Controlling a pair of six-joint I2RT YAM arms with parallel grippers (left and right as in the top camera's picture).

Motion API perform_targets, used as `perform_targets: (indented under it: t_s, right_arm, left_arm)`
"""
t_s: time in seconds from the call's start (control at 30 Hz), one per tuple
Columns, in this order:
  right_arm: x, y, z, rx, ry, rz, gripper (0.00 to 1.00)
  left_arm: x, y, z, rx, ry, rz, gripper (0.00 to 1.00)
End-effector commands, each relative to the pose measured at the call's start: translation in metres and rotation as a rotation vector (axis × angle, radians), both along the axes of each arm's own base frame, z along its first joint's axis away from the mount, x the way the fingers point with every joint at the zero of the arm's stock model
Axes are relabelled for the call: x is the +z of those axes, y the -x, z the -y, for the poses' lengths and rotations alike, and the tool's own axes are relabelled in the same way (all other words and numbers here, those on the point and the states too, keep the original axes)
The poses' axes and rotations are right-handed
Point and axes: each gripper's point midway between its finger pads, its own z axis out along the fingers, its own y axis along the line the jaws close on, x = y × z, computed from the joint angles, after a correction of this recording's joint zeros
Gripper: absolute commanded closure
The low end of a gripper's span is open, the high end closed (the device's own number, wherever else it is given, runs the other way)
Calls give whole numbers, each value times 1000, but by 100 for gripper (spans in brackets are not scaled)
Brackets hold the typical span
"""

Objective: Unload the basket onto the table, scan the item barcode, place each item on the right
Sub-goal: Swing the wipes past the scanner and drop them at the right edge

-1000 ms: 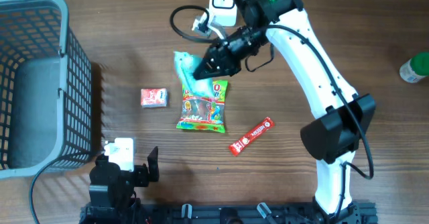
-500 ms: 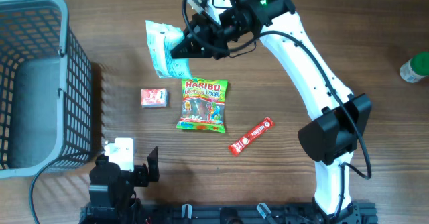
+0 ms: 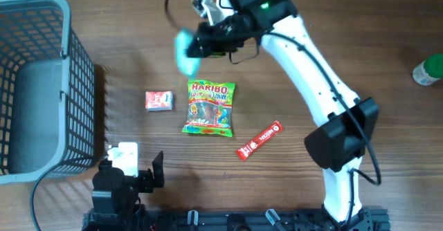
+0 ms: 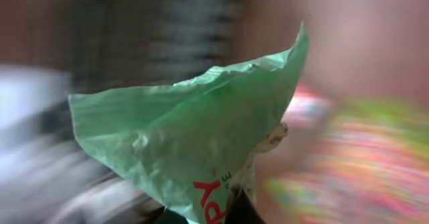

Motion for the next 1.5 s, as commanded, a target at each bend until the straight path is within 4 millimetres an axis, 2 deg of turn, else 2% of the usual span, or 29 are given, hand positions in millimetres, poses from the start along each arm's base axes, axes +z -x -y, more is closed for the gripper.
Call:
perform_targets:
  t_s: [0.0, 0.1, 0.2, 0.27, 0.37, 0.47, 0.6, 0.7, 0.8, 0.87, 0.93, 1.0, 1.07, 1.13, 1.17, 1.2, 1.23, 1.33, 1.4, 1.47]
  right_arm:
    - [-28, -71, 71, -159, 589, 440, 96]
    - [-12, -91, 59, -91, 564, 580, 96]
    - [11, -133, 55, -157, 491, 733, 96]
    - [12, -157, 54, -165, 480, 812, 96]
    - [0, -191, 55, -178, 509, 924, 96]
    - [-13, -217, 51, -205, 534, 1016, 96]
    - [-31, -236, 43, -202, 538, 1097, 96]
    - [-49, -248, 53, -218, 635, 1134, 96]
    - [-73, -246, 56, -192, 673, 1092, 96]
    - [-81, -243, 59, -187, 684, 1055, 96]
    - [-73, -241, 66, -241, 692, 1022, 96]
    - [-50, -236, 75, -275, 709, 989, 96]
    - [-17, -223, 95, -310, 768, 948, 96]
    - [16, -200, 136, -393, 897, 888, 96]
    - [27, -185, 166, -451, 970, 829, 95]
    - [28, -175, 185, -480, 1001, 772, 96]
    - [24, -163, 209, -521, 1018, 690, 96]
    - [-5, -130, 291, -635, 1078, 404, 96]
    - [-25, -120, 338, -695, 1085, 270, 96]
    - [-48, -118, 394, -793, 1050, 160, 96]
  left_arm:
    - [-1, 0, 0, -9, -14, 1, 0]
    - [-1, 0, 0, -9, -14, 1, 0]
    - [-1, 0, 0, -9, -14, 1, 0]
    - [-1, 0, 0, -9, -14, 1, 0]
    - [-1, 0, 0, -9, -14, 1, 0]
    - [-1, 0, 0, -9, -14, 1, 0]
    - [-1, 0, 0, -9, -14, 1, 0]
    - [-1, 0, 0, -9, -14, 1, 0]
    - [-1, 0, 0, -9, -14, 1, 0]
    - [-1, 0, 0, -9, -14, 1, 0]
    - [-1, 0, 0, -9, -14, 1, 0]
    - [-1, 0, 0, -9, -14, 1, 0]
    - [-1, 0, 0, -9, -14, 1, 0]
    - [-1, 0, 0, -9, -14, 1, 0]
    - [-1, 0, 0, -9, -14, 1, 0]
    - [-1, 0, 0, -9, -14, 1, 0]
    - [-1, 0, 0, -9, -14, 1, 0]
    - [-1, 0, 0, -9, -14, 1, 0]
    - [-1, 0, 0, -9, -14, 1, 0]
    - [-1, 0, 0, -9, -14, 1, 0]
